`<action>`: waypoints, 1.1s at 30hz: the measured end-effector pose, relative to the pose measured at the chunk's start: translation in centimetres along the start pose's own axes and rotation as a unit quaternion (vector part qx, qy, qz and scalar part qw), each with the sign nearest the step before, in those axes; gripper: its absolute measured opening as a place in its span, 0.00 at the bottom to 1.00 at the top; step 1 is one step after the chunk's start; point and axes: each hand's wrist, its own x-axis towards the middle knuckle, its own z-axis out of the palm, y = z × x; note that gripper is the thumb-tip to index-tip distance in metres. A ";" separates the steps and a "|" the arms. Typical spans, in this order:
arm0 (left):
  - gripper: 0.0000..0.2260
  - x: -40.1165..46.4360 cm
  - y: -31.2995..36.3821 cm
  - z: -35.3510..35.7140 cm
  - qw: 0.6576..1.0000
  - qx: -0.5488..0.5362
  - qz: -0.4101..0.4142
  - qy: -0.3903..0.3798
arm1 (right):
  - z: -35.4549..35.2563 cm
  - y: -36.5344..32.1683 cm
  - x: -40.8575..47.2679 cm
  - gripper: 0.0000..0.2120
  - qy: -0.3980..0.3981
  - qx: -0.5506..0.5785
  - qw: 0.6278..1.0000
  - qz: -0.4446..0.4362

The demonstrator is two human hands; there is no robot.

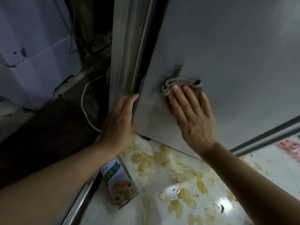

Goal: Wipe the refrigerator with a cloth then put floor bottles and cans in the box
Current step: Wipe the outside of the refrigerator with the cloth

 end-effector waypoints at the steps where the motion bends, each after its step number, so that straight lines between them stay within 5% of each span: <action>1: 0.33 0.0 0.3 0.4 1.000 -0.001 0.001 -0.005 | 0.3 0.2 -0.6 0.26 0.001 0.001 1.000 0.012; 4: 0.37 0.0 1.2 1.7 1.000 0.015 -0.014 -0.019 | 1.4 -1.1 -3.8 0.28 -0.133 -0.024 0.987 -0.084; 7: 0.39 -0.5 1.7 2.5 0.998 0.042 -0.013 -0.035 | 2.4 -2.4 -6.9 0.30 -0.302 -0.076 0.928 -0.203; 9: 0.40 -0.9 1.9 2.8 0.997 0.052 -0.014 -0.062 | 1.7 -1.7 -6.8 0.30 -0.266 -0.068 0.943 -0.189; 12: 0.42 -1.1 2.3 3.4 0.994 0.076 -0.027 -0.077 | -0.3 1.2 -5.7 0.23 -0.094 0.005 0.990 -0.105; 16: 0.44 -1.1 2.7 4.4 0.992 0.082 -0.054 -0.077 | -2.0 4.0 -4.3 0.14 0.064 0.053 0.997 0.009; 19: 0.45 -1.2 2.4 4.5 0.991 0.092 -0.060 -0.075 | -0.8 2.6 -5.4 0.13 0.050 0.099 0.993 0.031; 24: 0.46 -1.0 3.0 4.8 0.991 0.070 -0.084 -0.077 | 0.4 -0.1 -9.6 0.24 -0.164 0.055 0.980 -0.103; 30: 0.46 -1.9 5.5 6.4 0.994 0.059 -0.043 -0.078 | -2.9 6.4 -9.3 0.18 -0.022 0.091 0.995 0.029; 33: 0.48 -2.0 6.2 7.3 0.992 0.059 -0.071 -0.081 | -3.5 8.7 -10.7 0.16 -0.017 0.074 0.995 0.070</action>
